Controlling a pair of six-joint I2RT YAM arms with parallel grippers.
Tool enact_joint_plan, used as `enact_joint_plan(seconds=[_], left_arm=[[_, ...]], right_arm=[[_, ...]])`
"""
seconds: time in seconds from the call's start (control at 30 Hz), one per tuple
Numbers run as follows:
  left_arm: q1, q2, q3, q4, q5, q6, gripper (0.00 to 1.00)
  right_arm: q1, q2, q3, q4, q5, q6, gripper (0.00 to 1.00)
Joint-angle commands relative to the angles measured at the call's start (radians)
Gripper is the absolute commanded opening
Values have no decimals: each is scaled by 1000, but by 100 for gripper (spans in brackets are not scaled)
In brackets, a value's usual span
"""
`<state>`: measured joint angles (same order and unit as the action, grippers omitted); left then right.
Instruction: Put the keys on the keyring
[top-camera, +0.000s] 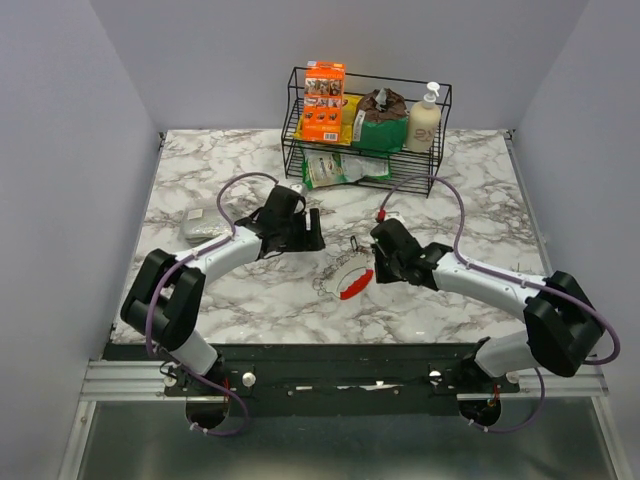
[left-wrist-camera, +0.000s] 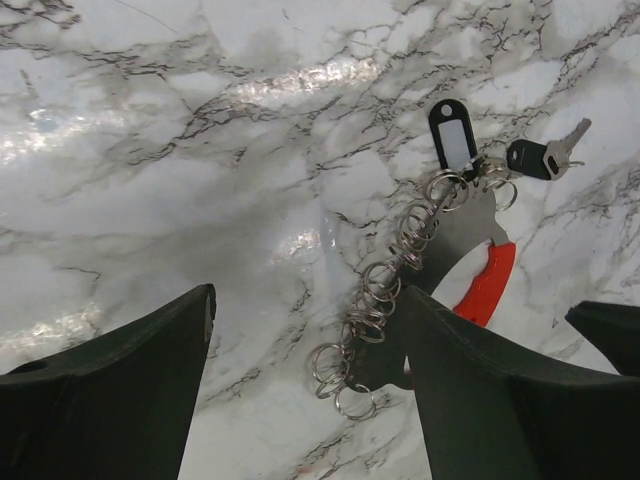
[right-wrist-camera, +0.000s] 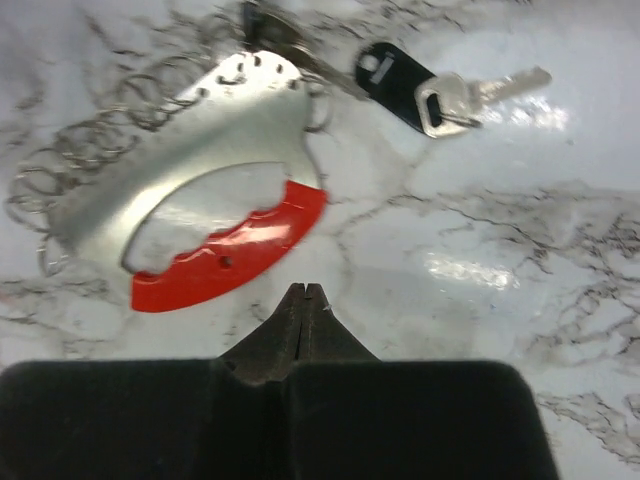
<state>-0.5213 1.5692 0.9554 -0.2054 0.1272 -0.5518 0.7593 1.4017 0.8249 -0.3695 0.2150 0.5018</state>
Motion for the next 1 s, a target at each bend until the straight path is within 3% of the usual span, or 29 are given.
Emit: enact_joint_plan(seconds=[0.0, 0.1, 0.43, 0.97], left_arm=[[-28, 48, 9, 72, 113, -16, 74], [-40, 75, -1, 107, 155, -25, 68], [-48, 114, -89, 201, 227, -71, 65], [-72, 115, -173, 267, 239, -109, 61]], right_arm=[[-87, 8, -56, -2, -18, 60, 1], [-121, 5, -89, 38, -87, 60, 1], [-143, 118, -93, 145, -239, 80, 1], [-146, 287, 5, 176, -266, 37, 1]])
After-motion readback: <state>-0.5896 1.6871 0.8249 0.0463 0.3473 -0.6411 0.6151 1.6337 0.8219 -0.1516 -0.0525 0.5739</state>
